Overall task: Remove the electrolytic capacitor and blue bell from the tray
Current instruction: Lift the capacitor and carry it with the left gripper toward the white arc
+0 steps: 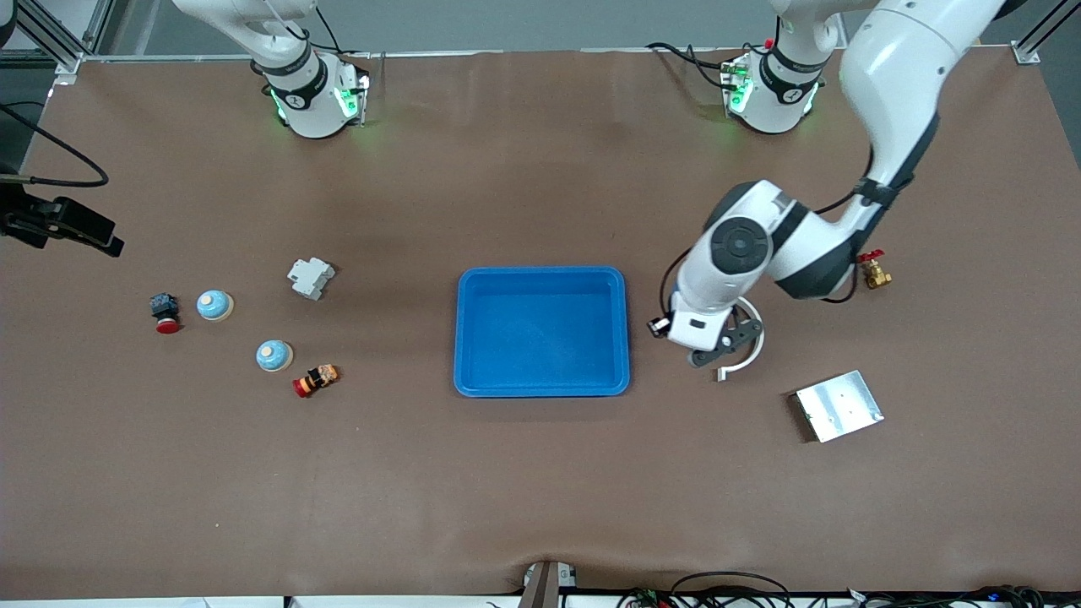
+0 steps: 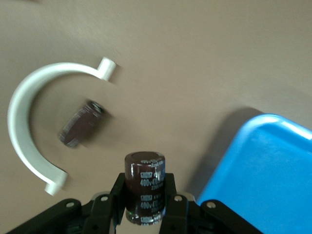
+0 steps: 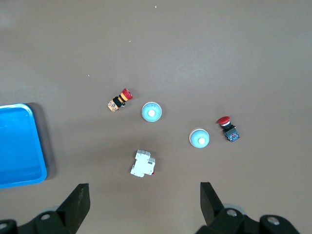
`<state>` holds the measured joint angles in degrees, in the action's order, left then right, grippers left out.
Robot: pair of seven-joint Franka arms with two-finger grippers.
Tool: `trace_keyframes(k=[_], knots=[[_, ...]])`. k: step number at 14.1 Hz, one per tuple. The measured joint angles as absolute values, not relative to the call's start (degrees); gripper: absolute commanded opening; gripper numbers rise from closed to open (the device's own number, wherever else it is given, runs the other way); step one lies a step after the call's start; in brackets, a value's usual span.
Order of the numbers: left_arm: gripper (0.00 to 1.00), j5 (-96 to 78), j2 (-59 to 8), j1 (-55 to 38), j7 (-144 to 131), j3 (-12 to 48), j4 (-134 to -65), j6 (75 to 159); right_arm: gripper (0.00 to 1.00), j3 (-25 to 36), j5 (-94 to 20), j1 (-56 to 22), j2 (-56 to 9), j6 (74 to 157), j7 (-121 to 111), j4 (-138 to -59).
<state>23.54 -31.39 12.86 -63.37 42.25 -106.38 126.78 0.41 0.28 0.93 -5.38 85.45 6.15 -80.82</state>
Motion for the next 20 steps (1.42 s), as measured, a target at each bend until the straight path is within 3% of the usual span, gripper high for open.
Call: trace_keyframes(k=[7,11,14,20], knots=[[0.0,23.6,-24.4,25.1,-40.7,45.4,-115.1,129.8,1.0,0.6,0.4,0.9,-5.4,85.4,6.1,-80.7],[0.0,23.7,-20.1,33.9,-29.2,46.5,-126.6,144.5,1.0,0.6,0.4,0.9,-5.4,84.1,6.1,-80.6],[0.0,28.1,-20.2,41.3,-22.9,46.4,-133.3,153.6,1.0,0.6,0.4,0.9,-5.4,83.6,6.1,-80.6],[0.0,40.1,-25.5,47.6,-22.5,46.4,-134.2,154.9,1.0,0.7,0.5,1.0,-5.4,83.5,3.9,-80.6]])
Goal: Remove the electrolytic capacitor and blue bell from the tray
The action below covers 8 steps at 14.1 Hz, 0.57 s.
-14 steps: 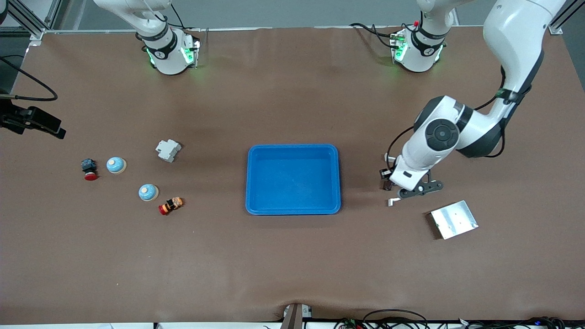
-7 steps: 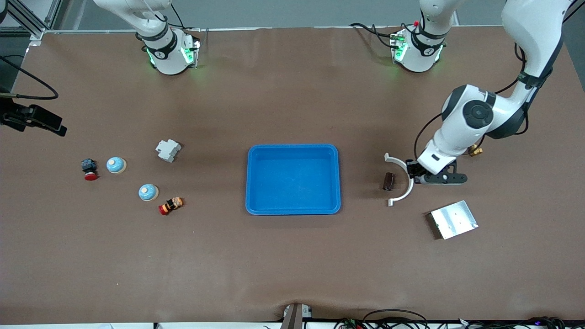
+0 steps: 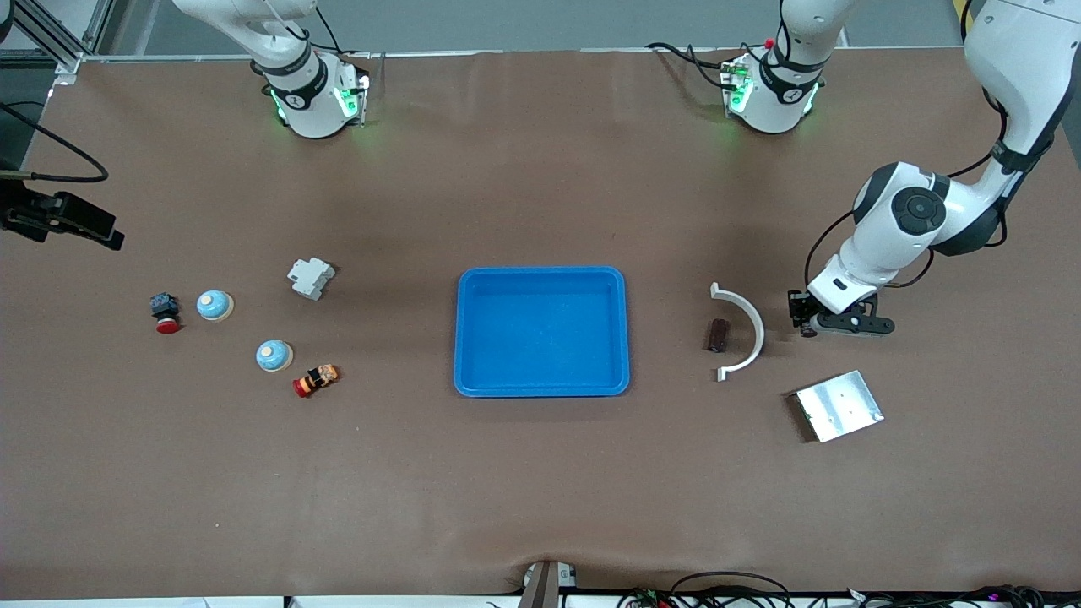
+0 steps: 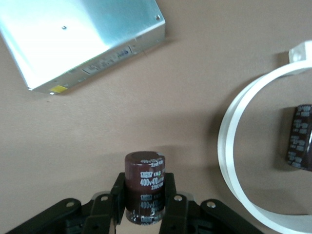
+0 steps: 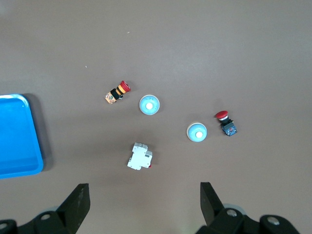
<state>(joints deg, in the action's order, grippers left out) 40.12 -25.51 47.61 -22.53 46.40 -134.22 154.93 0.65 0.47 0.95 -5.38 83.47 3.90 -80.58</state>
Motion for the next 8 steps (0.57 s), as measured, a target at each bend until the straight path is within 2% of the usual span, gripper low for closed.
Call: trace_keyframes(k=[8], knots=[[0.0,50.4,-32.4,47.4,-22.5,46.8,-132.9,155.1,1.0,0.7,0.9,1.0,-5.4,83.5,2.7,-80.6]])
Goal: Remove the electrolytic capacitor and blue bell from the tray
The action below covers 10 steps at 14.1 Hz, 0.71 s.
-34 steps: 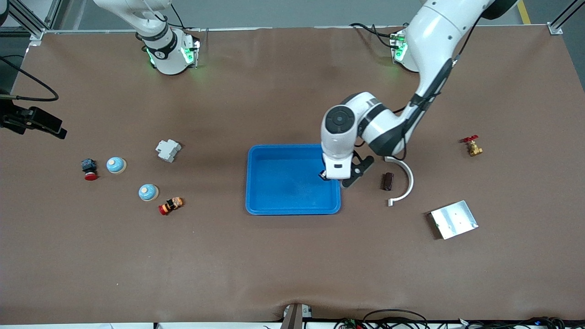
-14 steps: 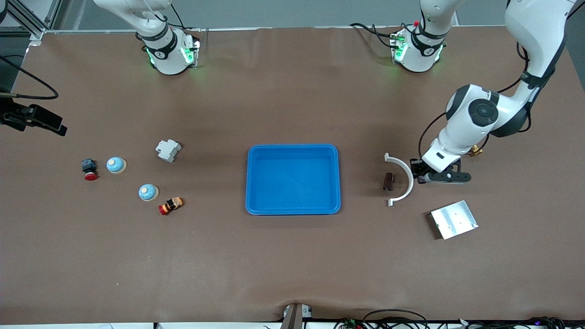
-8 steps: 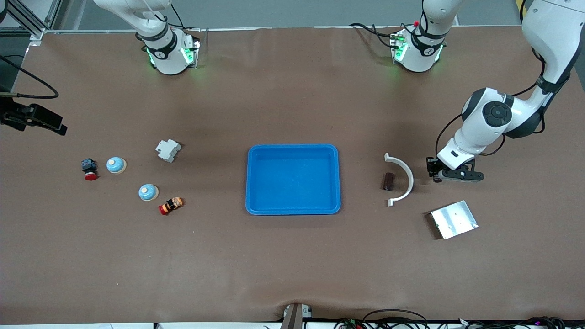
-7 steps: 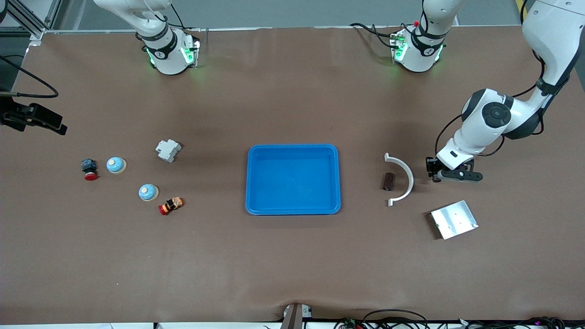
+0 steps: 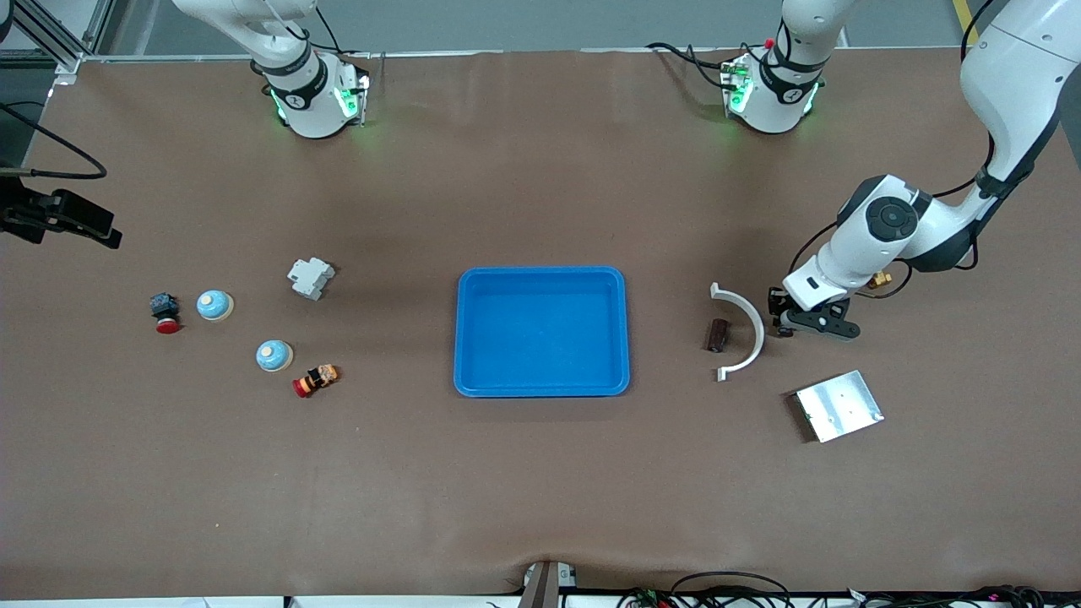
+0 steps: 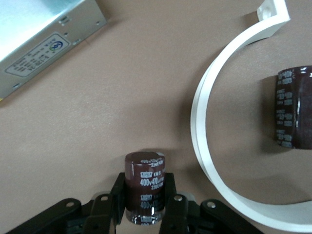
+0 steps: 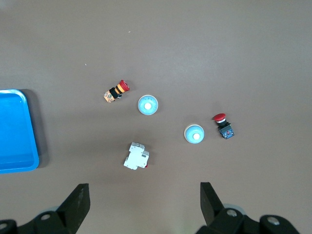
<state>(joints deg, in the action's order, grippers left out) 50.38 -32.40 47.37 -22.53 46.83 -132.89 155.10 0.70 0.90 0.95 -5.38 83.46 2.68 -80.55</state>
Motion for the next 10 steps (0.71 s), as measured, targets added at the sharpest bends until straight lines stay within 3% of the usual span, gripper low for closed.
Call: trace_keyframes(k=[5,6,8,10], knots=[[0.0,50.4,-33.8,47.4,-22.5,46.0,-131.6,155.1,1.0,0.7,0.9,1.0,-5.4,83.4,2.7,-80.6],[0.12,50.4,-33.9,47.4,-22.5,46.0,-131.5,155.1,1.0,0.7,0.9,1.0,-5.4,83.4,2.7,-80.6],[1.0,50.4,-34.2,47.4,-22.5,46.0,-131.3,155.1,1.0,0.7,0.9,1.0,-5.4,83.4,2.7,-80.6],[1.0,50.4,-34.4,47.4,-22.5,46.0,-131.0,155.1,1.0,0.7,0.9,1.0,-5.4,83.3,2.7,-80.6]])
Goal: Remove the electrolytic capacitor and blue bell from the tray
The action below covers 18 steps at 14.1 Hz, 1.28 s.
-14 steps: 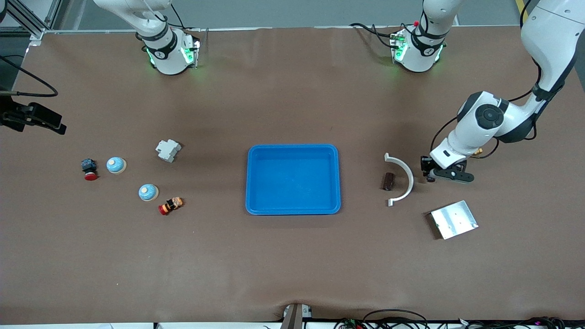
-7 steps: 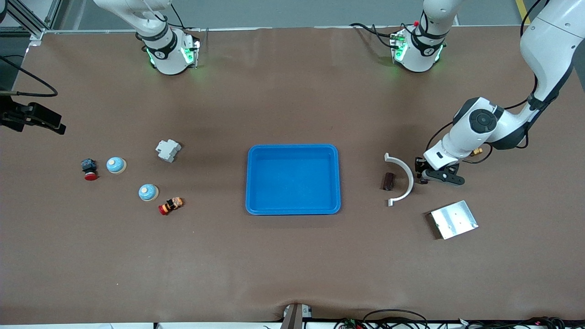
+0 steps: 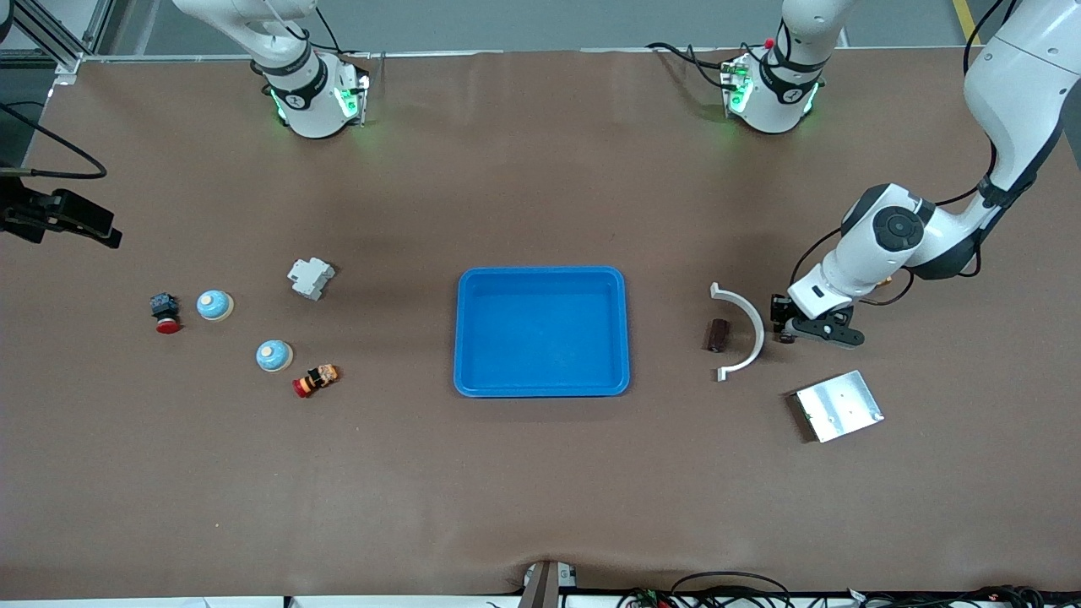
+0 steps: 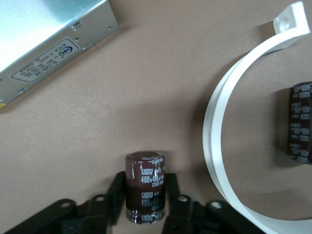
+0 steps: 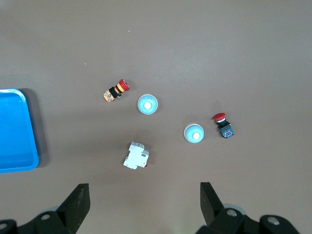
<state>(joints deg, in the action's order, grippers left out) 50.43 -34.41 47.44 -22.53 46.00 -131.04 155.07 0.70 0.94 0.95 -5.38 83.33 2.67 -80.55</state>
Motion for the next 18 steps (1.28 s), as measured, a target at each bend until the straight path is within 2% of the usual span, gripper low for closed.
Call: trace_keyframes(k=[8,18], knots=[[1.0,50.4,-33.8,47.8,-25.0,46.1,-129.1,153.4,1.0,0.7,0.9,1.0,-5.4,83.3,2.7,-80.6],[1.0,38.3,-31.9,47.8,-28.0,56.8,-117.7,136.5,1.0,0.6,0.9,1.0,-5.4,83.3,2.7,-80.5]])
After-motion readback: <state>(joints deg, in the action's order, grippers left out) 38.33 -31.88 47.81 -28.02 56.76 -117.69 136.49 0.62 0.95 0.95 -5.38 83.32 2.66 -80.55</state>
